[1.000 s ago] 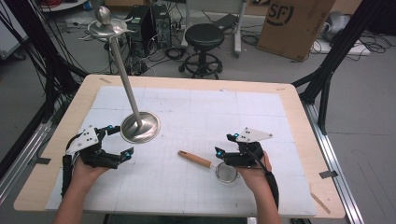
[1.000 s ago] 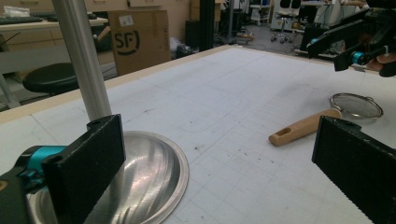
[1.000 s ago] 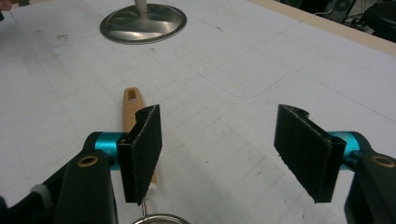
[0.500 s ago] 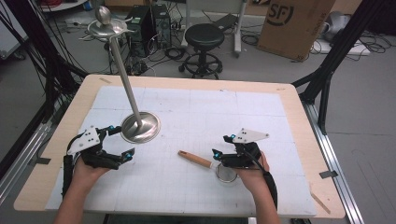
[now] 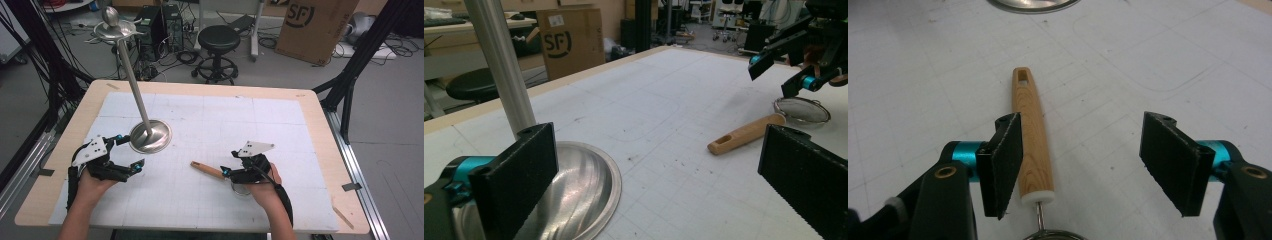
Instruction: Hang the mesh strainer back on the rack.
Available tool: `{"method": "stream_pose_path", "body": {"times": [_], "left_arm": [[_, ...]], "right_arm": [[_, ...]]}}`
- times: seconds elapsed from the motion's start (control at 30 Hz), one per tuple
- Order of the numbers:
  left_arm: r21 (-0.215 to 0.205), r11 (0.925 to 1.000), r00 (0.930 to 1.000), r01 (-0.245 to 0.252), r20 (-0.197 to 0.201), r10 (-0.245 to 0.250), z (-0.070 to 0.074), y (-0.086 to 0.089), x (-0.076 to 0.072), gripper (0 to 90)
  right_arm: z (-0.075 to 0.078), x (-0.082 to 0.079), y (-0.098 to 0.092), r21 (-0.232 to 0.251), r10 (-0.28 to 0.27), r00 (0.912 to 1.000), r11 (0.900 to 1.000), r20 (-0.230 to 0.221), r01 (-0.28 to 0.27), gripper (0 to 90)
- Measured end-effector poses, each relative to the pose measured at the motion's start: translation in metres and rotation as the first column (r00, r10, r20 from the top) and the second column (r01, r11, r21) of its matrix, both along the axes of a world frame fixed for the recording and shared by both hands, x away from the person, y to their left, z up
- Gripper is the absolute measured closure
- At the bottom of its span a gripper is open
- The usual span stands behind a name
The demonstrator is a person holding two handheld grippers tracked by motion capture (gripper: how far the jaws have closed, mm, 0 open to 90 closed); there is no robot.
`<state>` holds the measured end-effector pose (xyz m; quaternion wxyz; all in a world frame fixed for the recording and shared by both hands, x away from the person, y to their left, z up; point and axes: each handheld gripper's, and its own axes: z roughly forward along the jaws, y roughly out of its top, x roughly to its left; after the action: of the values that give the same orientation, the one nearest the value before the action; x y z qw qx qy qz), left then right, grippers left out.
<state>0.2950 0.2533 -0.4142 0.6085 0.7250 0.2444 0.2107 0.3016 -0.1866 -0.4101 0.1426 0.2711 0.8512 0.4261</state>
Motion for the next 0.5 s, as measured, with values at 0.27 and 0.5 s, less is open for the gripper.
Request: {"method": "stream_pose_path", "body": {"times": [0.27, 0.5], "left_arm": [[-0.004, 0.9998, 0.9998, 0.018, 0.009, -0.018, 0.001, -0.002, -0.001, 3.2], [0.014, 0.9998, 0.9999, 0.011, 0.002, -0.011, 0.0, -0.002, 0.0, 3.2]], "right_arm": [[-0.008, 0.0, 0.012, -0.082, 0.056, 0.9971, 0.995, -0.051, -0.06, 39.1], [-0.017, 0.001, 0.017, -0.153, 0.09, 0.9884, 0.982, -0.123, -0.108, 53.7]]}}
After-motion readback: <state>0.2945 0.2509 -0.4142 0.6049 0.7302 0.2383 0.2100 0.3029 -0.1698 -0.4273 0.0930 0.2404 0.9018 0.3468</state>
